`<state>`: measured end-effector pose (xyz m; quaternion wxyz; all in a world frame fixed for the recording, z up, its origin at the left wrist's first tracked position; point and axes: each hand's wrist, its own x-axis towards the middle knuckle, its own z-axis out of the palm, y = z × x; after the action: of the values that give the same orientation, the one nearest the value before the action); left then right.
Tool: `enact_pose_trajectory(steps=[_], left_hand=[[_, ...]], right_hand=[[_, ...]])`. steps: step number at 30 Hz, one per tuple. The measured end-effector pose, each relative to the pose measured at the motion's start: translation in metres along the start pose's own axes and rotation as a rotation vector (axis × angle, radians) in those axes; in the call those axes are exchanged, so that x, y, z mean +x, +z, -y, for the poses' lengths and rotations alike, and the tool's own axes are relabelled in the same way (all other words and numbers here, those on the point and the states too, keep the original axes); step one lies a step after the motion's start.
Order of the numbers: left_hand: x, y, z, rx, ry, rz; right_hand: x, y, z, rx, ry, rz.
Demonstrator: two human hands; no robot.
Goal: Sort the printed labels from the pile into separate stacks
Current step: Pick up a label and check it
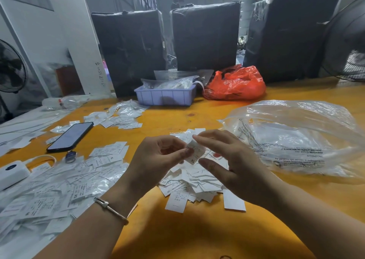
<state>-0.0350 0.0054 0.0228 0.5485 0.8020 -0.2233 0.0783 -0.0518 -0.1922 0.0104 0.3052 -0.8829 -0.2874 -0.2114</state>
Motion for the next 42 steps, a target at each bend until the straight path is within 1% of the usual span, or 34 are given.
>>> enact_pose_trajectory(steps=[1, 4, 6, 12, 17, 22, 26, 28, 31, 34, 38, 42], left_hand=[[0.0, 0.0, 0.001, -0.008, -0.006, 0.009], [0.001, 0.001, 0.002, -0.039, -0.039, 0.007], [0.002, 0.0, 0.003, -0.04, -0.041, -0.004], [0.001, 0.001, 0.003, -0.027, -0.036, 0.001], [-0.001, 0.003, 0.0, -0.008, -0.036, 0.031], [0.0, 0.001, 0.0, 0.022, -0.073, 0.079], [0.004, -0.01, 0.005, 0.087, -0.118, 0.062], [0.006, -0.02, 0.008, 0.128, -0.158, 0.027], [0.011, -0.032, 0.015, 0.253, -0.227, -0.072], [0.015, -0.045, 0.025, 0.443, -0.336, -0.193], [0.016, -0.058, 0.036, 0.829, -0.478, -0.196], [0.013, -0.059, 0.036, 0.994, -0.548, -0.17]], right_hand=[[0.0, 0.0, 0.0, 0.017, -0.005, -0.01], [0.001, -0.001, -0.002, 0.123, 0.02, -0.144], [0.001, -0.002, -0.003, 0.135, 0.029, -0.193], [0.0, 0.0, -0.001, 0.102, -0.035, -0.192], [0.001, 0.001, -0.003, 0.105, -0.065, -0.115], [0.001, 0.003, -0.007, 0.162, -0.008, -0.118], [0.001, 0.001, -0.015, 0.177, 0.132, -0.157], [0.002, 0.0, -0.021, 0.111, 0.201, -0.116], [0.001, 0.0, -0.027, 0.048, 0.282, 0.025], [0.001, 0.001, -0.026, 0.036, 0.266, 0.131], [0.002, 0.005, -0.025, -0.107, 0.194, 0.257], [0.003, 0.007, -0.027, -0.145, 0.163, 0.317]])
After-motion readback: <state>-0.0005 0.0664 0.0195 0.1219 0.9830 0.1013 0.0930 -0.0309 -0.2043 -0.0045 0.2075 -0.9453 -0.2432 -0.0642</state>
